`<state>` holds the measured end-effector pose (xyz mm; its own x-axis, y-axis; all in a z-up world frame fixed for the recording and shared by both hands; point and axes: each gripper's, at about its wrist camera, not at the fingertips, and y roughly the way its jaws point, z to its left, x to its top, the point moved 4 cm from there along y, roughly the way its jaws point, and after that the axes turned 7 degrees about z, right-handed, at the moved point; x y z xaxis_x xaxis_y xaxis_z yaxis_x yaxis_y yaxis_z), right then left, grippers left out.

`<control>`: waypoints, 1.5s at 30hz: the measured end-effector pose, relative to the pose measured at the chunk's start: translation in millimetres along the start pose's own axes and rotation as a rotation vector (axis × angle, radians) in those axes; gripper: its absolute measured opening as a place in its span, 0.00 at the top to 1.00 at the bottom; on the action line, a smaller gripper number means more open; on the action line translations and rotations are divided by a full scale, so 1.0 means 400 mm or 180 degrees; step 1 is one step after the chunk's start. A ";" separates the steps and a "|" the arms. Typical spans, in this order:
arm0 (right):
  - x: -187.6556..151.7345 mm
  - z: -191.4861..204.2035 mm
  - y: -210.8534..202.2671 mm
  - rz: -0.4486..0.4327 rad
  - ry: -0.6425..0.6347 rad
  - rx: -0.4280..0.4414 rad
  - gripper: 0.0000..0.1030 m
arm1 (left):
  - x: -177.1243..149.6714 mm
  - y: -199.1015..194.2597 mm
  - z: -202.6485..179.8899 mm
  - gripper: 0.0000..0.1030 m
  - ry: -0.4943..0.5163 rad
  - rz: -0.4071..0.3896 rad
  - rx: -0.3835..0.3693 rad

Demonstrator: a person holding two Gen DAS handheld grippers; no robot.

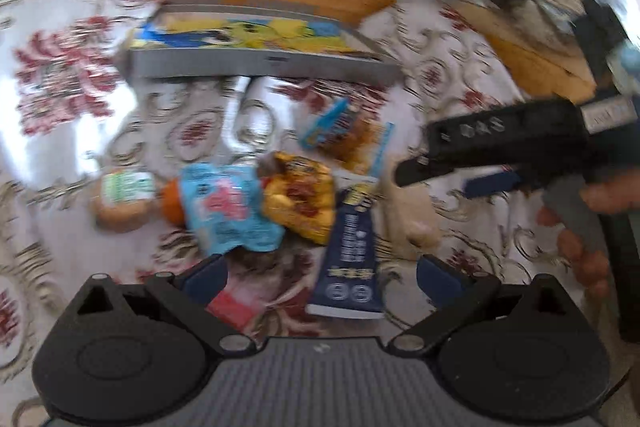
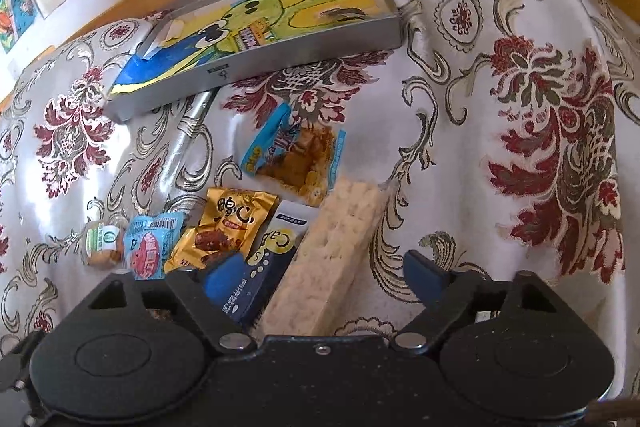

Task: Organize snacks
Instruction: 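Grasp the beige rice-cake bar with the right gripper while the left grasps the blue stick pack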

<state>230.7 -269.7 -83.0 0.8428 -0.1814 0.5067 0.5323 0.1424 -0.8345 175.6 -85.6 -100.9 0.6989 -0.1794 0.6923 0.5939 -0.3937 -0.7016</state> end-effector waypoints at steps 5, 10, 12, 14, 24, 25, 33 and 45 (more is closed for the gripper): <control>-0.002 0.000 0.021 0.0063 0.0007 -0.0013 0.35 | 0.003 0.040 -0.033 0.01 0.0261 0.0105 -0.0113; -0.005 0.011 0.028 0.0081 -0.0057 -0.0008 0.36 | 0.020 0.067 -0.022 0.04 0.0167 0.0113 -0.0229; -0.007 0.016 0.031 0.0096 -0.0105 -0.0018 0.38 | 0.024 0.079 -0.008 0.08 0.0055 0.0152 -0.0343; -0.007 0.020 0.034 0.0100 -0.0138 -0.0032 0.41 | 0.025 0.091 -0.001 0.14 -0.0011 0.0188 -0.0418; -0.006 0.024 0.046 0.0136 -0.0206 -0.0045 0.53 | 0.025 0.112 0.002 0.37 -0.0039 0.0307 -0.0399; -0.007 0.025 0.047 0.0138 -0.0214 -0.0048 0.53 | 0.024 0.114 0.004 0.40 -0.0052 0.0322 -0.0397; -0.008 0.025 0.049 0.0153 -0.0196 -0.0026 0.53 | 0.021 0.119 0.003 0.44 -0.0048 0.0384 -0.0323; -0.012 0.027 0.057 0.0177 -0.0237 -0.0052 0.53 | 0.019 0.118 0.014 0.58 -0.0138 0.0383 -0.0220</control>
<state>239.7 -255.0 -101.9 0.8749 -0.1007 0.4738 0.4838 0.1342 -0.8648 211.2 -100.4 -129.9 0.7808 -0.1904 0.5950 0.4771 -0.4330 -0.7647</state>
